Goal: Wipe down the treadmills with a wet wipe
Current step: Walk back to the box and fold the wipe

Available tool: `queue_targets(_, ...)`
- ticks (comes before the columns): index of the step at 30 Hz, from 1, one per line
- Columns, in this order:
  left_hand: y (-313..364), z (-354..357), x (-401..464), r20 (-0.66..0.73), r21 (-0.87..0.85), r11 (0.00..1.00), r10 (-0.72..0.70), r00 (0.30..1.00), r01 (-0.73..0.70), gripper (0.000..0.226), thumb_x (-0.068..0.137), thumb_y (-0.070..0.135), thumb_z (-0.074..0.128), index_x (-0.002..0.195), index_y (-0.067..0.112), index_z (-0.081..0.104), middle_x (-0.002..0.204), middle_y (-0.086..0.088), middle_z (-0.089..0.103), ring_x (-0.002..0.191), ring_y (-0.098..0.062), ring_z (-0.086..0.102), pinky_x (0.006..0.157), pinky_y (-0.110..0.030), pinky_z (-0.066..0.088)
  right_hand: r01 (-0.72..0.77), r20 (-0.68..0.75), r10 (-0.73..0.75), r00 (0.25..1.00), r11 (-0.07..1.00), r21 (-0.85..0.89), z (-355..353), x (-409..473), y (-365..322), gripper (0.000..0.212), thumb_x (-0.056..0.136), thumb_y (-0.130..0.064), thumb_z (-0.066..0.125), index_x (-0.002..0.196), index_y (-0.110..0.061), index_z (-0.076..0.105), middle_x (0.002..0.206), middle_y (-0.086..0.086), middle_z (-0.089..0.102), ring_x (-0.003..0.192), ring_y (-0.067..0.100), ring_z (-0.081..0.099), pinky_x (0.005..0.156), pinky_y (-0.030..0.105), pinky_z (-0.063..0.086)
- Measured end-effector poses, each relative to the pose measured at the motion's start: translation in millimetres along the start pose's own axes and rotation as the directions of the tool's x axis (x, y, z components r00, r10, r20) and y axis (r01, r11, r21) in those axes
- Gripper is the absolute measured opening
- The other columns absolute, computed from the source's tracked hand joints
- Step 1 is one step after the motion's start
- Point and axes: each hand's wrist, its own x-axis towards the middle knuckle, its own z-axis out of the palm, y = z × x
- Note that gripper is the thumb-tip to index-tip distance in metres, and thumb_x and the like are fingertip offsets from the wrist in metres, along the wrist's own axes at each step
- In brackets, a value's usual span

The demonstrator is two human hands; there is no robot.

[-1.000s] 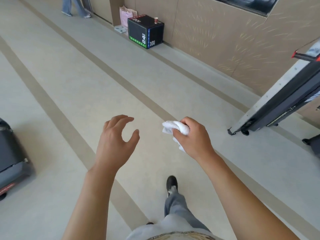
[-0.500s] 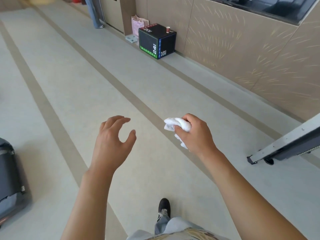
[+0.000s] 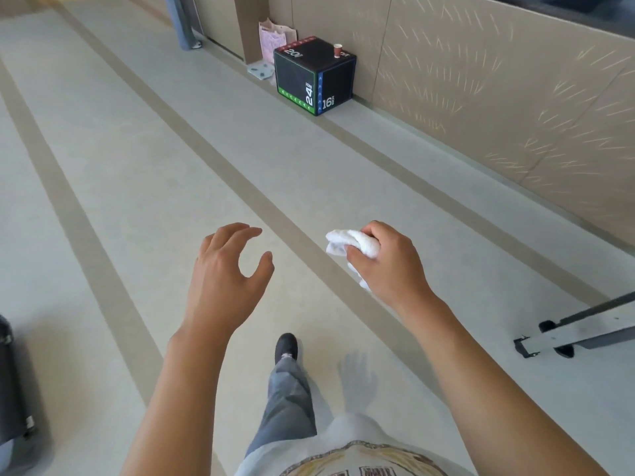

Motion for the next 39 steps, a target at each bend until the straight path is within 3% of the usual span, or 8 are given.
queue_targets(10,-69.7,30.1,218.9,0.043,-0.023,1.0,0.018,0.999,-0.017,0.04,0.097,0.032,0.069,0.137,0.022,0.066,0.141,0.007,0.059,0.133,-0.02,0.048,0.107,-0.035,0.043,-0.063,0.046,0.062,0.997,0.998,0.02,71.7,207.1,-10.7,0.021,0.082,-0.046,0.062,0.083,-0.027,0.054,0.083,-0.008,0.067,0.079,0.019,0.071,0.061,0.047,0.061)
queue_targets(16,-93.2,23.6,345.3,0.04,-0.036,0.999,0.019,0.999,-0.017,0.04,0.098,0.031,0.068,0.137,0.021,0.067,0.139,0.007,0.059,0.131,-0.019,0.048,0.101,-0.028,0.037,-0.051,0.021,0.051,0.998,0.998,0.02,102.2,330.7,-52.0,0.023,0.081,-0.044,0.062,0.082,-0.024,0.053,0.08,-0.007,0.066,0.076,0.019,0.07,0.059,0.048,0.06)
queue_targets(26,-114.0,65.7,480.5,0.069,-0.041,0.999,0.011,0.998,-0.008,0.039,0.098,0.033,0.068,0.136,0.022,0.067,0.138,0.008,0.06,0.13,-0.019,0.05,0.102,-0.026,0.036,-0.027,0.029,0.027,0.999,1.0,0.009,134.9,474.1,-43.7,0.02,0.084,-0.038,0.066,0.083,-0.022,0.056,0.08,-0.005,0.065,0.076,0.021,0.065,0.06,0.047,0.059)
queue_targets(33,-97.5,131.3,592.2,0.096,-0.012,1.0,0.02,0.995,-0.019,0.039,0.098,0.032,0.068,0.136,0.02,0.067,0.139,0.005,0.06,0.132,-0.022,0.051,0.104,-0.028,0.037,-0.062,0.041,0.061,0.997,0.997,0.034,133.4,592.4,9.1,0.019,0.085,-0.039,0.067,0.085,-0.022,0.057,0.081,-0.006,0.066,0.075,0.018,0.068,0.06,0.046,0.059)
queue_targets(39,-37.9,192.6,706.8,0.132,0.011,0.997,0.069,0.989,-0.071,0.039,0.098,0.03,0.07,0.136,0.02,0.067,0.139,0.003,0.061,0.132,-0.025,0.051,0.104,-0.029,0.037,-0.037,0.017,0.036,0.999,0.997,0.07,96.2,730.3,36.0,0.021,0.086,-0.037,0.068,0.087,-0.018,0.059,0.08,-0.004,0.066,0.067,0.014,0.065,0.055,0.039,0.057)
